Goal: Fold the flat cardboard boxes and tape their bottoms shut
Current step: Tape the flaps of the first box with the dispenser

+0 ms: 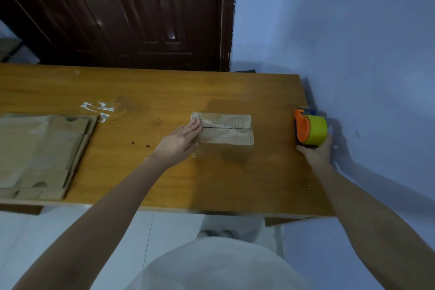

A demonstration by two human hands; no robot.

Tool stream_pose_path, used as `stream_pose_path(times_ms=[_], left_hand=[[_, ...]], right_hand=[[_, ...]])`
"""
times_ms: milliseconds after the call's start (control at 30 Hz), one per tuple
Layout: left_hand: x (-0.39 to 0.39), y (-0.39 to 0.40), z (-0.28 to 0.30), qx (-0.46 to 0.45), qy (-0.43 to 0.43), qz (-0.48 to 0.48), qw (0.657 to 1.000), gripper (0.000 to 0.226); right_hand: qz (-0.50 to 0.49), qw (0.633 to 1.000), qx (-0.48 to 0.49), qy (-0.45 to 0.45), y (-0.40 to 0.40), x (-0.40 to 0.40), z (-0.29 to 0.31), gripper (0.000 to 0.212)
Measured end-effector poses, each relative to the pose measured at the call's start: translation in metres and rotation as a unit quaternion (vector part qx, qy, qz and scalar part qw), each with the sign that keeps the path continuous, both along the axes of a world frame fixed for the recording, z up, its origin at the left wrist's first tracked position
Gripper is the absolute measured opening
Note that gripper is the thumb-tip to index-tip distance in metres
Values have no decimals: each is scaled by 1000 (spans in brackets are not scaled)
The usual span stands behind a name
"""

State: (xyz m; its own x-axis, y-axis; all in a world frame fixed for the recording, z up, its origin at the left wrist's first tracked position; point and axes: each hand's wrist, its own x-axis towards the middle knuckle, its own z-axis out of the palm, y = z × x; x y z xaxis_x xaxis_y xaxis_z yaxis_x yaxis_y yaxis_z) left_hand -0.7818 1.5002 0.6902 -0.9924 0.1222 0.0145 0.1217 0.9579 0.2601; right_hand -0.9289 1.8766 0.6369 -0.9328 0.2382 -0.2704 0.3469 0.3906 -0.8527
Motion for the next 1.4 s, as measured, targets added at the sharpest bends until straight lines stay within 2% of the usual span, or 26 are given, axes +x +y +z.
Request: stream_pose_path(times_ms=[67, 167, 300, 433, 600, 667, 733, 833, 867, 933, 967, 1000, 1100, 1167, 1300, 1400], left_hand=[[0, 2, 1, 5, 3, 7, 1000, 57], [-1, 4, 2, 18, 10, 19, 1000, 50], [-11, 5, 11, -27, 16, 14, 999, 40], [-24, 13, 18, -94, 28, 8, 995, 28], [-27, 13, 21, -150, 5, -6, 989, 35], [-32, 19, 27, -177, -23, 1, 984, 32], [-40, 25, 33, -154, -72, 32, 985, 26], [-47, 29, 40, -105, -125, 74, 984, 27], [-46, 30, 40, -70, -125, 85, 986, 37], [-42, 30, 40, 21, -116, 104, 988, 77], [-40, 30, 40, 45, -110, 112, 987, 90], [-38, 31, 39, 55, -107, 115, 986, 93], [-38, 30, 30, 110, -92, 128, 981, 64], [-36, 29, 31, 178, -89, 167, 966, 57], [-41, 37, 37, 217, -119, 246, 937, 67], [-47, 49, 42, 163, -144, 265, 939, 79]], right_hand=[[14, 1000, -16, -14, 3, 1, 8, 58], [6, 998, -58, 11, 5, -1, 7, 49], [-3, 994, -110, -7, 0, -3, 2, 43], [6, 993, -112, -26, -9, -5, 0, 42], [47, 991, -119, 26, -19, -6, 25, 48], [93, 985, -137, 47, -26, -5, 45, 52], [147, 972, -173, 63, -36, -3, 65, 58], [196, 952, -224, 72, -57, 2, 96, 50], [210, 945, -240, 72, -65, 5, 106, 48], [240, 928, -276, 64, -81, 11, 123, 50], [251, 922, -288, 57, -87, 14, 129, 54], [261, 918, -293, 50, -93, 16, 132, 56], [283, 912, -293, 37, -102, 21, 134, 45], [293, 905, -307, 24, -106, 25, 137, 41], [306, 889, -340, -14, -110, 32, 142, 41], [326, 885, -332, -36, -110, 36, 143, 48]])
